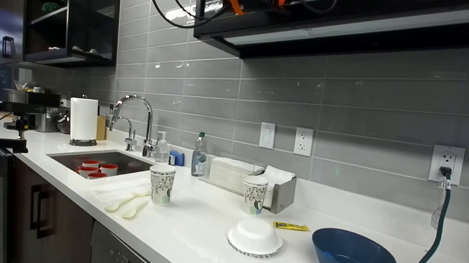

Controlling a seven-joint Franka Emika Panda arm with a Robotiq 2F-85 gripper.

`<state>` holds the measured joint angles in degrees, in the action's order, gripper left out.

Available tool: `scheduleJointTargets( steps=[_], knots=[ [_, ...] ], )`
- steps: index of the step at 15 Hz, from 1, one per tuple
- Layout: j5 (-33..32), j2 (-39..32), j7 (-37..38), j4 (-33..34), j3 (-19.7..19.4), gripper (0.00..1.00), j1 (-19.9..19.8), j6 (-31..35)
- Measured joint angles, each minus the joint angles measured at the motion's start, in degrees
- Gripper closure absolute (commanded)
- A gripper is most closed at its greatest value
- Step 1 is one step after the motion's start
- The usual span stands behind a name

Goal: Move the black object to the shelf above the counter

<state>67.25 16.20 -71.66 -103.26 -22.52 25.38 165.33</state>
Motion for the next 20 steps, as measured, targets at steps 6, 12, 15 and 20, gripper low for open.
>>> scheduleJointTargets(
  steps=[6, 12, 15, 20],
  knots=[
    [0.0, 0.2, 2.1, 0.7, 0.0, 0.0, -0.6, 0.4],
    [-8.5, 5.1, 19.9, 2.6, 0.4, 0.0, -5.5, -13.2],
    [-17.4, 9.7, 30.7, 1.7, 0.4, 0.0, -12.0, -28.8],
    [-20.7, 15.9, 34.5, -1.6, -1.2, 0.0, -19.8, -54.4]
  ],
)
